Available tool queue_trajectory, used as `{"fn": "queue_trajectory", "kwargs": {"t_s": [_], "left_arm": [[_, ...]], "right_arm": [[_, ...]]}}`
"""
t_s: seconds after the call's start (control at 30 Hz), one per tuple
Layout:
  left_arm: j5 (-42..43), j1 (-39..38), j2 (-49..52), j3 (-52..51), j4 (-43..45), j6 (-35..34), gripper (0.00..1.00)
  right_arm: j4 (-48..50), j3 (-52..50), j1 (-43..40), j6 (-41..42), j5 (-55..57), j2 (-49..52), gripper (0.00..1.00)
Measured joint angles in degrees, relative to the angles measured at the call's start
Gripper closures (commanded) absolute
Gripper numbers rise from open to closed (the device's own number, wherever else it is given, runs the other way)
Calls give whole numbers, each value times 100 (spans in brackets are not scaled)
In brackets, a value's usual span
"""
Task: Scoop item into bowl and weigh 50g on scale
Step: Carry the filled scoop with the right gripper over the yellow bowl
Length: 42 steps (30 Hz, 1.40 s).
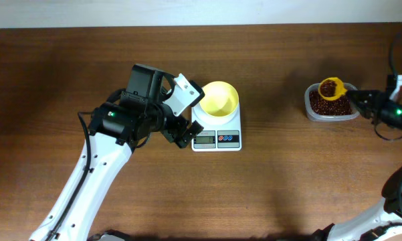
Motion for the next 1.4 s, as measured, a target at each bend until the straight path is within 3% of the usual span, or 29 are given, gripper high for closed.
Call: {"fn": "queue_trajectory", "kwargs": {"t_s": [0.47, 0.73, 0.9, 1.4], "left_arm": [[0, 0, 0, 0, 2, 0, 1], [0, 0, 0, 0, 0, 0, 1], [2, 0, 0, 0, 0, 0, 1], [0, 0, 0, 0, -2, 0, 1]], "right_arm": [[4, 0, 2570, 17, -35, 0, 96], [4, 0, 2658, 31, -345, 0, 96], [107, 0, 3123, 44, -348, -2, 96], [1545, -7, 4024, 470, 358, -2, 96]]}}
